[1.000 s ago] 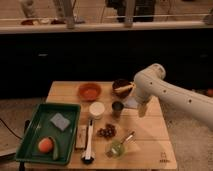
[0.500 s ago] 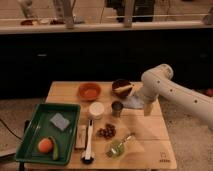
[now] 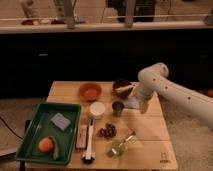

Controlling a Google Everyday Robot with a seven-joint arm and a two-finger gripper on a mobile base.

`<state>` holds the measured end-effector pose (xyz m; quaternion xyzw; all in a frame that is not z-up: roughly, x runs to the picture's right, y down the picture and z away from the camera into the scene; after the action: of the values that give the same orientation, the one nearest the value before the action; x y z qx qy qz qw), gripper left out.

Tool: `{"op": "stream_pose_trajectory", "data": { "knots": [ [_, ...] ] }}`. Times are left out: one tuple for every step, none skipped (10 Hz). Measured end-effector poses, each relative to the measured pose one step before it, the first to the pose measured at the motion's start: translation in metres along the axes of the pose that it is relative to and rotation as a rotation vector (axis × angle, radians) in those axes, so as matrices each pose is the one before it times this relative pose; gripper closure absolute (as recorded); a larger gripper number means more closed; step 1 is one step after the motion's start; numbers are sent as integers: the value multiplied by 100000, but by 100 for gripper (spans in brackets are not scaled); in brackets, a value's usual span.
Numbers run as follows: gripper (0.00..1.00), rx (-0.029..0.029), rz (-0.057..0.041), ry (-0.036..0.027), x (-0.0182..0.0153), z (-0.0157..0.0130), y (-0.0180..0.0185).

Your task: Place towel in paper cup

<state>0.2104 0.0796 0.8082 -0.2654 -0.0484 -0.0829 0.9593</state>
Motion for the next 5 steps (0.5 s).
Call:
{"op": "stream_pose_trajectory", "data": {
  "knots": [
    [20,-419,819,643,404,-40,-334],
    [20,-183,1754,31,146,366,-515],
    [20,-683,3112,-9,317,598,-523],
    [20,-513,2212,212,416,392,-180],
    [20,-483,3001,603,543,679,-373]
  ]
}}
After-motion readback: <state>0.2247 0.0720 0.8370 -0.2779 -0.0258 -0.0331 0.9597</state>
